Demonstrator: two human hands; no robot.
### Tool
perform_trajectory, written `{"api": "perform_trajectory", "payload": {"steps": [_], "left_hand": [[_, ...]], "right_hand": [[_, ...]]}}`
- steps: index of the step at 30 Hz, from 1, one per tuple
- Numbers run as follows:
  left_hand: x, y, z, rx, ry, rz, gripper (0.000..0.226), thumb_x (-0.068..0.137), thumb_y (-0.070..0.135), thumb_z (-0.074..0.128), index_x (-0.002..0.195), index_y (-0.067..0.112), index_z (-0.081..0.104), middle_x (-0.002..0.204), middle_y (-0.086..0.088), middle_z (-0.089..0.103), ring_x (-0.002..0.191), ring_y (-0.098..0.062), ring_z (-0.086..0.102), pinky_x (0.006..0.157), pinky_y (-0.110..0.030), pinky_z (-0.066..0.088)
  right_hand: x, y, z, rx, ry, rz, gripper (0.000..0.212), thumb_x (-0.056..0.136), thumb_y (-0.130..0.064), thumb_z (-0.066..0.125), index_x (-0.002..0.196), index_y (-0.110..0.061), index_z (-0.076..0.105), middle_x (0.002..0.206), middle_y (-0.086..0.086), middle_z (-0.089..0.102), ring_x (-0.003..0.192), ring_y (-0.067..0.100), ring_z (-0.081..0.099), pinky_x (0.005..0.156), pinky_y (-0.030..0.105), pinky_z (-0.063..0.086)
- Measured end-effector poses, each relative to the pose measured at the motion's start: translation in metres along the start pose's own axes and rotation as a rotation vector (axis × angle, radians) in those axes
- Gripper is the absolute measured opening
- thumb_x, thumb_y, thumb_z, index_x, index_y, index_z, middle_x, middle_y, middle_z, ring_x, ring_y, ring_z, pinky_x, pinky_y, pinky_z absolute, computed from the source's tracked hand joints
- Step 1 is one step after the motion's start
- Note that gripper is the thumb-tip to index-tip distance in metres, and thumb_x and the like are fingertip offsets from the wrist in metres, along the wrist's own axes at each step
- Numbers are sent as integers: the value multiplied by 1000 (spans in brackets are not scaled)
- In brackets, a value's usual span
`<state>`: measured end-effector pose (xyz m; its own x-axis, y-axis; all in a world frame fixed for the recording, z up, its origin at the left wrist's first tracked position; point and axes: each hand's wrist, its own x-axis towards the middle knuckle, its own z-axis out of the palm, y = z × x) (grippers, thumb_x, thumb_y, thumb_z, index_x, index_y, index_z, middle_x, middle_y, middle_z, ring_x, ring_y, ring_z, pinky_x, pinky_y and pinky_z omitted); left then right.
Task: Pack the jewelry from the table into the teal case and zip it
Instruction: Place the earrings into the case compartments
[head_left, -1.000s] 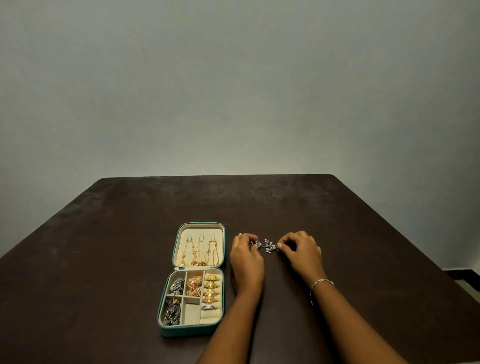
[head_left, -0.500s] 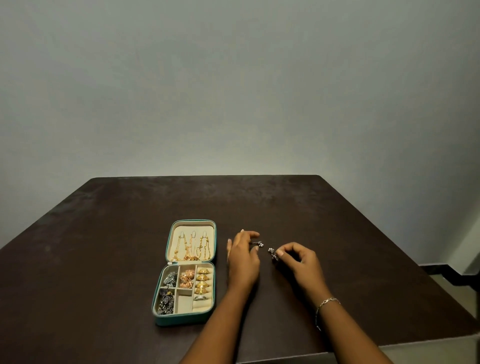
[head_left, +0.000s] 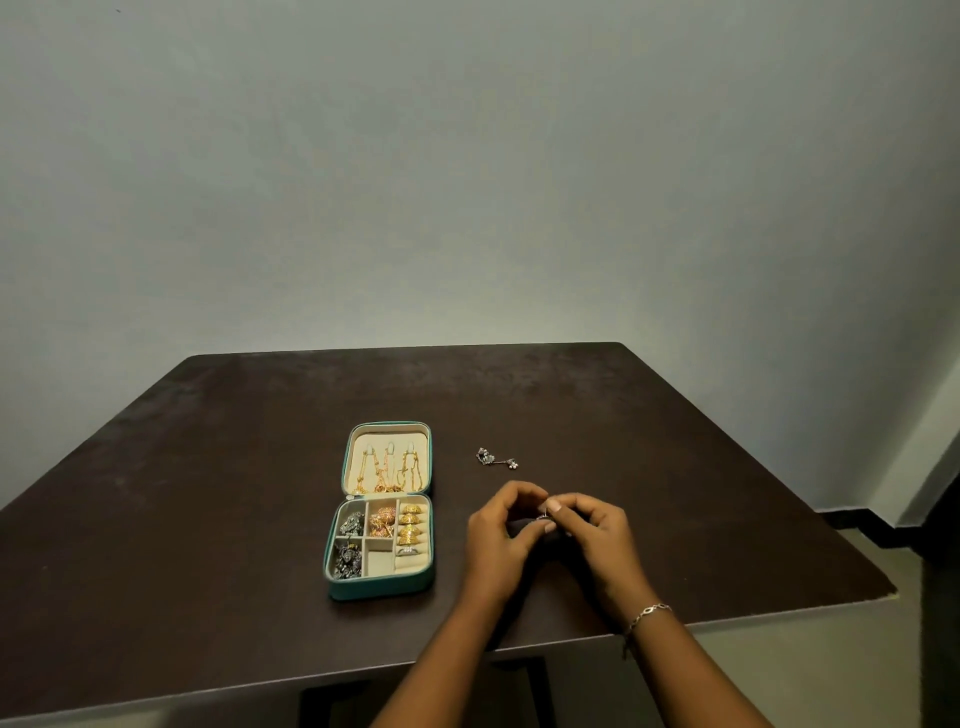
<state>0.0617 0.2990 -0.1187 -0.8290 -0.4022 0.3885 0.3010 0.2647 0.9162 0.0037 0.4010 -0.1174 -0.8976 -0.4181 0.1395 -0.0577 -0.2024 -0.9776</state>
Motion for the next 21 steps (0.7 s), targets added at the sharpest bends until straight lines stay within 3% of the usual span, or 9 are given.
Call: {"api": "perform_trajectory", "payload": {"steps": [3, 10, 13, 16, 21], "left_hand": [[-3, -1, -2, -17, 12, -7, 20, 75, -2, 67, 77, 17, 66, 78, -2, 69, 77, -9, 65, 71, -22, 51], [1, -3, -6, -288, 89, -153, 11, 77, -1, 66, 78, 10, 62, 84, -20, 69, 80, -22, 67, 73, -34, 50], [1, -4, -9, -348, 136, -178, 13, 84, -1, 58, 91, 8, 65, 86, -15, 72, 84, -16, 69, 70, -24, 51], [1, -4, -12, -452, 192, -202, 14, 88, 1, 53, 91, 8, 64, 84, -9, 74, 88, -14, 69, 71, -18, 51], [2, -4, -13, -532, 264, -218, 16, 91, -2, 46, 94, 5, 61, 85, -5, 74, 89, -11, 69, 74, -18, 53]], "right_hand": [[-4, 1, 0, 29, 5, 1, 18, 88, 1, 51, 82, 3, 67, 80, 22, 67, 77, 26, 64, 74, 37, 51], [8, 7, -1, -34, 46, -1, 23, 90, 6, 41, 92, -8, 60, 71, 11, 60, 75, 19, 59, 75, 28, 48], [16, 10, 0, -111, 85, -9, 26, 89, 5, 44, 88, -14, 61, 80, 7, 62, 77, 13, 58, 70, 19, 45], [25, 12, 0, -280, 84, -54, 27, 86, 3, 49, 85, -20, 63, 90, 0, 65, 90, 14, 60, 80, 22, 45], [41, 15, 6, -653, 48, -123, 26, 85, -3, 50, 98, -20, 64, 101, -5, 59, 103, 12, 52, 93, 29, 41]]}}
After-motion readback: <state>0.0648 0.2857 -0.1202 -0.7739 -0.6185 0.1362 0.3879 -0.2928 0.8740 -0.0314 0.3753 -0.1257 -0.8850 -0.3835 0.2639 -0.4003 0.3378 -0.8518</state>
